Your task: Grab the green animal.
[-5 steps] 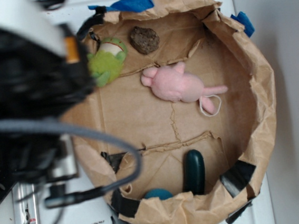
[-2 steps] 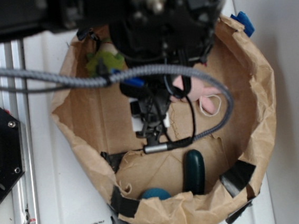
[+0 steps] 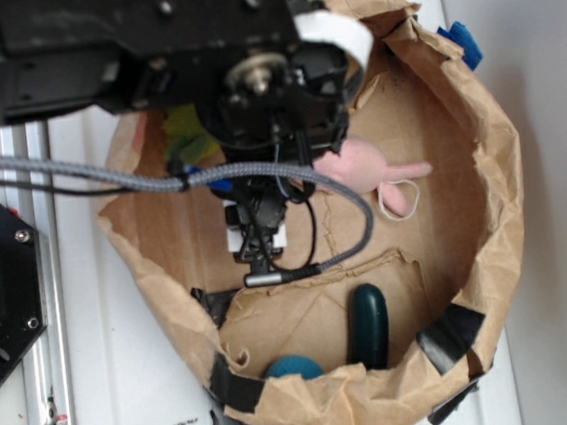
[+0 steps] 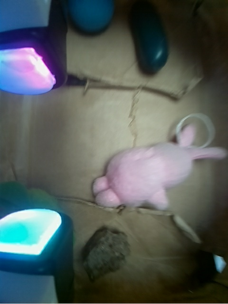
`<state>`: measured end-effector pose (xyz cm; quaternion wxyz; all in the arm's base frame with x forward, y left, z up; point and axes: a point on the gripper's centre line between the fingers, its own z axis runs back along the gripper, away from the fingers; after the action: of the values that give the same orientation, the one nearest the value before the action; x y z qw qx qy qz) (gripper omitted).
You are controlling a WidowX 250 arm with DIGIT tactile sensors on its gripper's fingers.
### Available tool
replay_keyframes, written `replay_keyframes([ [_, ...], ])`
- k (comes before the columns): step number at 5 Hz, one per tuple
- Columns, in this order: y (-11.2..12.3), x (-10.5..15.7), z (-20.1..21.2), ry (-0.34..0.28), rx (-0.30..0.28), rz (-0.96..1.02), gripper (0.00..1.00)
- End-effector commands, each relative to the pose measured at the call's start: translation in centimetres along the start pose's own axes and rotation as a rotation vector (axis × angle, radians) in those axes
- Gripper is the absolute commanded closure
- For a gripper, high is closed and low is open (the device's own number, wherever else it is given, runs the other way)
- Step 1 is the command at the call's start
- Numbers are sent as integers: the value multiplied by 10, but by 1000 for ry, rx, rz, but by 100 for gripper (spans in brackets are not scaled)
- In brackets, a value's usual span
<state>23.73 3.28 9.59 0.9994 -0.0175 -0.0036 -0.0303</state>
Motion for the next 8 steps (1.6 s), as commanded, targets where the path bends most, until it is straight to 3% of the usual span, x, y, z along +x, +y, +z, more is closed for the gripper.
replay_keyframes([
  [1, 18, -13, -1, 12, 7, 38, 0],
  [3, 42, -24, 6, -1, 61, 37, 0],
  [5, 50, -21, -2, 10, 44, 30, 0],
  [7, 53, -21, -25, -69, 60, 114, 0],
  [8, 49, -13, -39, -71, 48, 109, 0],
])
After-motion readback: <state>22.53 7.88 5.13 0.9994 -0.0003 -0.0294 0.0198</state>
